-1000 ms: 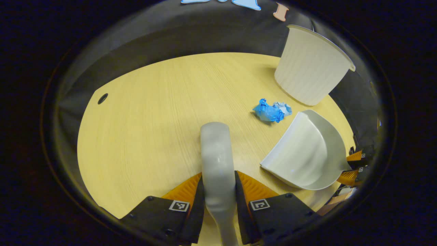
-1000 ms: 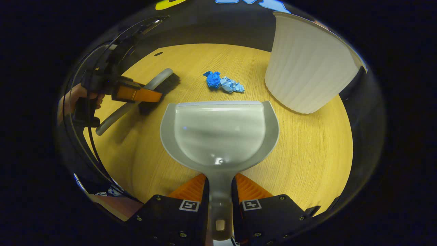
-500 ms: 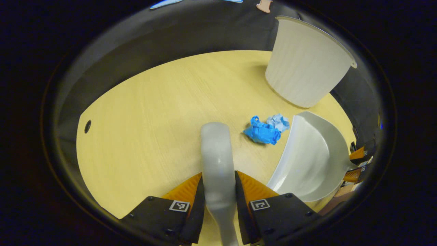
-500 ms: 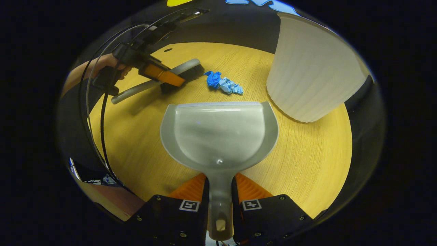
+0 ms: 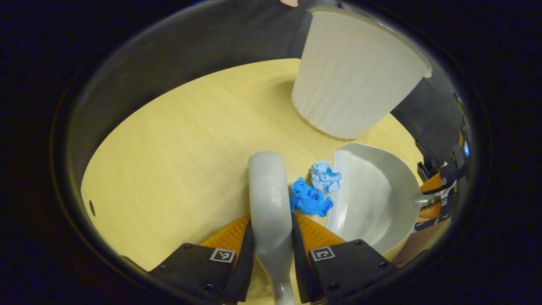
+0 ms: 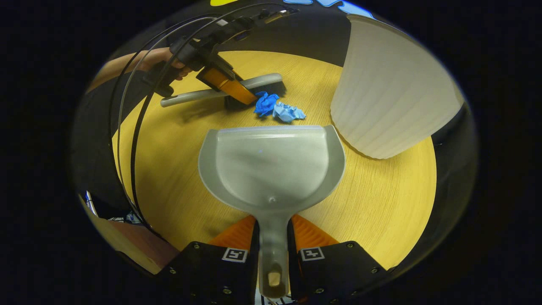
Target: Pick up the small broom and dustpan from the desktop, sweep the trash into the dustpan with the broom, and then empty the trash into the garbage bin.
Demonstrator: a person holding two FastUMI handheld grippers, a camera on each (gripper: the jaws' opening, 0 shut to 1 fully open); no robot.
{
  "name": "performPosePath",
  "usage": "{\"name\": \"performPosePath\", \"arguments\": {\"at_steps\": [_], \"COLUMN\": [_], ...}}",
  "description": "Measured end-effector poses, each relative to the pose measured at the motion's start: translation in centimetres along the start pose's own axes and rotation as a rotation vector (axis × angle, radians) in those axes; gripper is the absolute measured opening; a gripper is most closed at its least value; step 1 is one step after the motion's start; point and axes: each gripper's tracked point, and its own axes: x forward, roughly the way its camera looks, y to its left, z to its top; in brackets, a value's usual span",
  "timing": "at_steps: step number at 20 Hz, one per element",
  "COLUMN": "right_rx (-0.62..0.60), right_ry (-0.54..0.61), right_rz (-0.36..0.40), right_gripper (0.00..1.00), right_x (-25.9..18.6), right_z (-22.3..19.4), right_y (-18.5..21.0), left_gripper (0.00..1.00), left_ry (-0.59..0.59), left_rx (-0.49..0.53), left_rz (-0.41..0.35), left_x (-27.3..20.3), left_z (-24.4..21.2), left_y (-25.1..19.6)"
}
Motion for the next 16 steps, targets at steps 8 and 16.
{"name": "performPosePath", "arguments": {"at_steps": [8,16], "right_rx": [-0.016,-0.018], "right_ry": [-0.004,-0.021], "right_rz": [0.012,0.016], "right_gripper": [0.31,0.31], "right_x": [-0.1,0.0], "right_z": [0.2,0.2], "right_y": [-0.2,-0.2], "left_gripper": [0.52,0.48], "left_ry": [0.032,0.045], "left_rx": [0.069,0.128], "left_rz": [-0.132,-0.203], "left_x": [-0.9,-0.5], "left_z": [2.3,2.0], "left_y": [-2.3,-8.6]}}
